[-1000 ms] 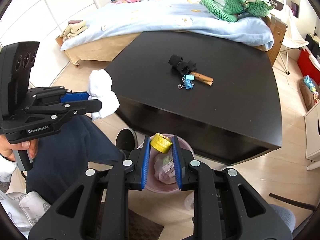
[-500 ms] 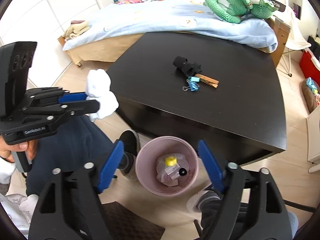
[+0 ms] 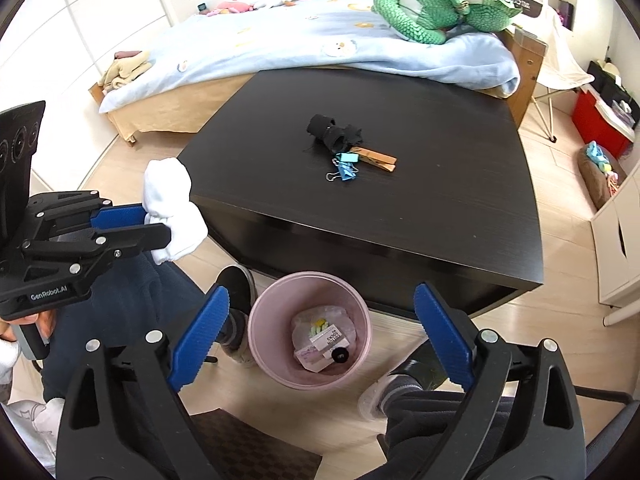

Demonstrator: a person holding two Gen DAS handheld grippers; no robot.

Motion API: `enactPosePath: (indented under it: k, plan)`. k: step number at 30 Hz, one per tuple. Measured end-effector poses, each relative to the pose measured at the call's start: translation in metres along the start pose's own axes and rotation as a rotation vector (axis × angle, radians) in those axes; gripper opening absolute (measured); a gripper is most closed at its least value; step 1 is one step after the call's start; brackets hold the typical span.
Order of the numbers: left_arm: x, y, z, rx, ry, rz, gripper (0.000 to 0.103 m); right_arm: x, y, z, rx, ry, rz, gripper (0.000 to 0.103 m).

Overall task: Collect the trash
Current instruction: 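Open the left tool to drop the white socks into the wastebasket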

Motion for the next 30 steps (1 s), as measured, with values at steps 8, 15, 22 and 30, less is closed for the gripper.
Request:
enactPosePath:
  k: [8, 15, 22, 30]
  plan:
    - [0.007, -0.003, 0.013, 0.042, -0.001, -0.023, 0.025, -0.008, -0.007, 0.013, 0.037, -0.011, 0.01, 0.093]
    - [0.011, -0.003, 0.029, 0.083, -0.009, -0.04, 0.025, -0.013, -0.012, 0.024, 0.065, -0.01, 0.024, 0.093]
    - [0.016, -0.003, 0.033, 0.098, -0.018, -0.065, 0.032, -0.014, -0.013, 0.026, 0.072, -0.01, 0.028, 0.093]
    - [0.017, -0.002, 0.023, 0.058, -0.008, -0.049, 0.087, -0.015, -0.013, 0.027, 0.079, -0.011, 0.032, 0.094]
Point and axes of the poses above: each gripper's, at about its wrist camera, not at the fingertips, and x roughly the way its jaws point, z to its right, y to its top, the point moved 6 cm from there along x, roughly the way its jaws point, and after that the axes turned 9 degrees about -z, right-handed, at the moved point
